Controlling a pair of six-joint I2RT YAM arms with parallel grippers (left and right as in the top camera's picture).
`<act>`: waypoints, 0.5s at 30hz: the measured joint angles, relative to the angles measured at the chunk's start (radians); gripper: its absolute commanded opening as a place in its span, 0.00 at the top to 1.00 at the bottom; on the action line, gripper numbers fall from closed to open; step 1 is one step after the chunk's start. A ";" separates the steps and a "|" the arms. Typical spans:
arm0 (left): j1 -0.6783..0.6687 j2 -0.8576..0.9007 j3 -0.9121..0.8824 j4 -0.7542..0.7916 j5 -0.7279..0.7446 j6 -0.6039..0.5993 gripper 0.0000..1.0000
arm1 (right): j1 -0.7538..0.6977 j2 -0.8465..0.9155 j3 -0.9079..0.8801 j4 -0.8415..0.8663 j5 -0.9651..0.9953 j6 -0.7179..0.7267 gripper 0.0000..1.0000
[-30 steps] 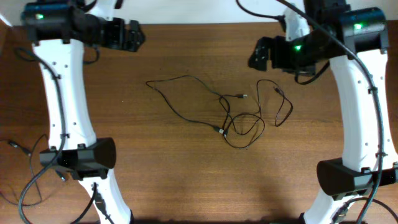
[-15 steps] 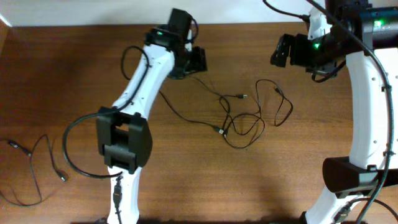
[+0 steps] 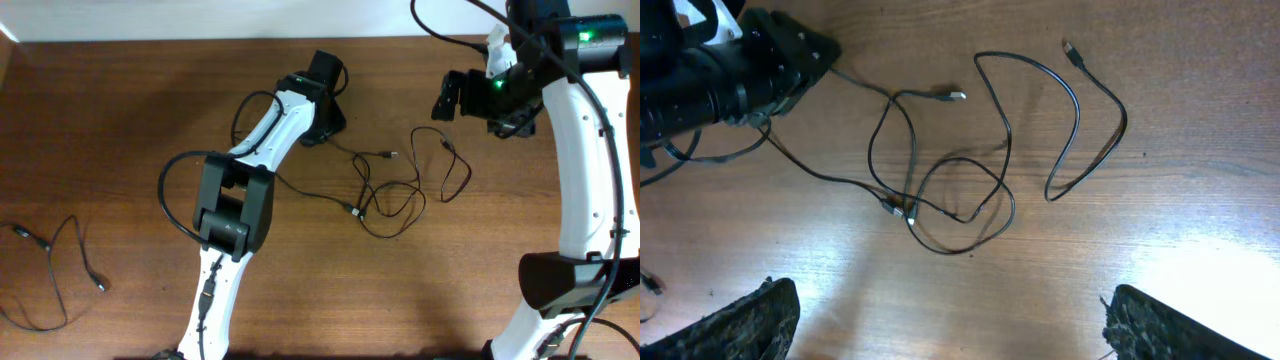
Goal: Untangle cables
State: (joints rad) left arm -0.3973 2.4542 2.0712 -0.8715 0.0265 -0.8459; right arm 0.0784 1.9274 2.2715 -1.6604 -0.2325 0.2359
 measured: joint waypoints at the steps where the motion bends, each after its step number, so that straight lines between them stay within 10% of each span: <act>1: 0.000 0.004 0.000 -0.001 -0.002 0.002 1.00 | 0.000 0.000 0.000 0.000 0.000 0.000 0.01; 15: 0.190 -0.298 0.503 -0.258 -0.001 0.627 1.00 | 0.000 0.000 -0.001 0.022 0.000 0.000 0.01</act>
State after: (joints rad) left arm -0.2077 2.1559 2.5744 -1.1297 0.0254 -0.2192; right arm 0.0784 1.9274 2.2704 -1.6386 -0.2321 0.2363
